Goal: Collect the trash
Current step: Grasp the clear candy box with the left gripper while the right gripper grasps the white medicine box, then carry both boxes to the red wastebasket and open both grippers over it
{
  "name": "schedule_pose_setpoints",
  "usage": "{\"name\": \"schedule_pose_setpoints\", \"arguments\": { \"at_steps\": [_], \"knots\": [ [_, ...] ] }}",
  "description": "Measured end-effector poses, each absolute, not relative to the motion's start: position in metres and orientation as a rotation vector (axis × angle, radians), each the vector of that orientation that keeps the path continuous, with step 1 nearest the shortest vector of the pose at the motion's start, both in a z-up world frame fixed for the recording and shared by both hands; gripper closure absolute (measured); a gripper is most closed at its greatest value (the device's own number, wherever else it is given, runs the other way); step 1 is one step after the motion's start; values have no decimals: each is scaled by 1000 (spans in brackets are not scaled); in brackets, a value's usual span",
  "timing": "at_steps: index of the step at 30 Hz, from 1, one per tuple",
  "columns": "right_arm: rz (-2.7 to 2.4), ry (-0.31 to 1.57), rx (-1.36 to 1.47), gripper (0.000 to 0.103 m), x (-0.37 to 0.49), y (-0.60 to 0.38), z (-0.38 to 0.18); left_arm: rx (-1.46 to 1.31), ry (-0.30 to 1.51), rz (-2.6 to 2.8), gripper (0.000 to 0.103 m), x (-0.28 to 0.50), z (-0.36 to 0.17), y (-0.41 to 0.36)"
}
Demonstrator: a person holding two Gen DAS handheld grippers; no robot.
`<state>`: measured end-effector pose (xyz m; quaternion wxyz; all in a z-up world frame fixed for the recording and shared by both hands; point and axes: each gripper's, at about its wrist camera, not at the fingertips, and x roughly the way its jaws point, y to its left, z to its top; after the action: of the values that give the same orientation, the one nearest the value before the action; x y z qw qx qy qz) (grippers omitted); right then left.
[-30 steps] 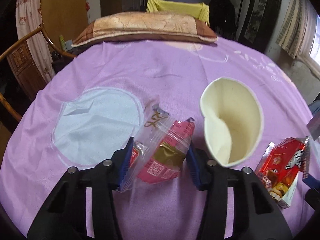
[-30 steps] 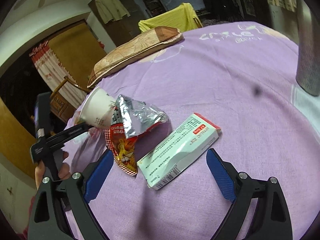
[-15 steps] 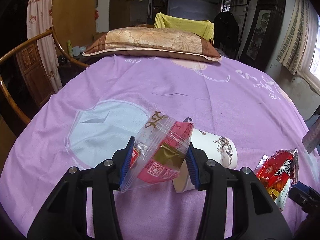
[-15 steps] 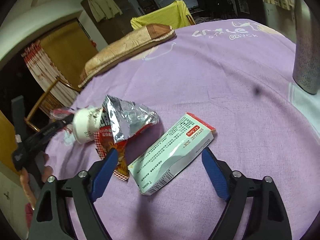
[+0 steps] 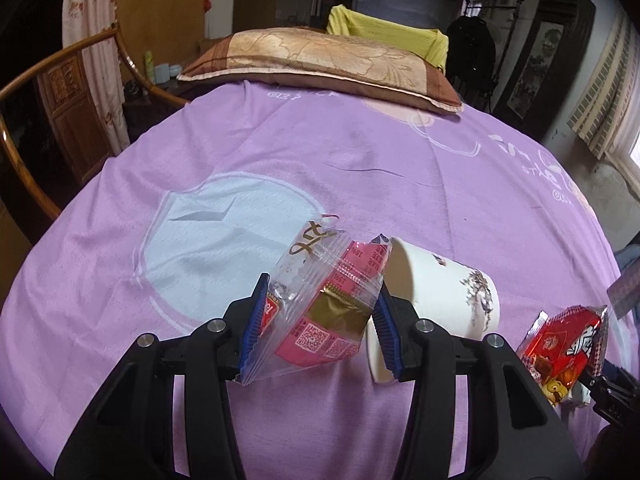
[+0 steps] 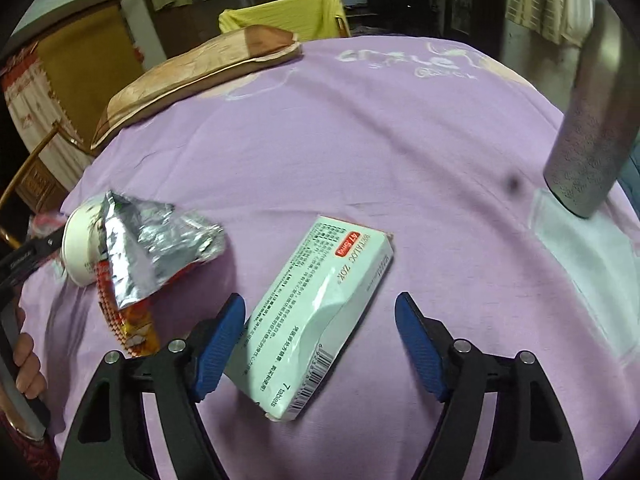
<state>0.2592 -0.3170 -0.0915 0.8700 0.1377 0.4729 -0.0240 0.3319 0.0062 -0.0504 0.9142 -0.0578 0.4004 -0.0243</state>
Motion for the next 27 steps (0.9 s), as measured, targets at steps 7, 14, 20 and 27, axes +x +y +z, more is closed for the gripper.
{"name": "schedule_pose_setpoints", "arguments": {
  "at_steps": [7,14,20,27],
  "knots": [
    [15,963,317,54,259,-313,-88,-174,825,-43,55,332,-50,17],
    [84,815,366,54,240,-316,-64,-241,748,-89,55,306,-32,28],
    [201,744,418,54,224,-313,-46,-200,703,-53,55,249,-5,38],
    [325,695,435,54,205,-297,-24,-196,655,31,55,173,19,69]
  ]
}}
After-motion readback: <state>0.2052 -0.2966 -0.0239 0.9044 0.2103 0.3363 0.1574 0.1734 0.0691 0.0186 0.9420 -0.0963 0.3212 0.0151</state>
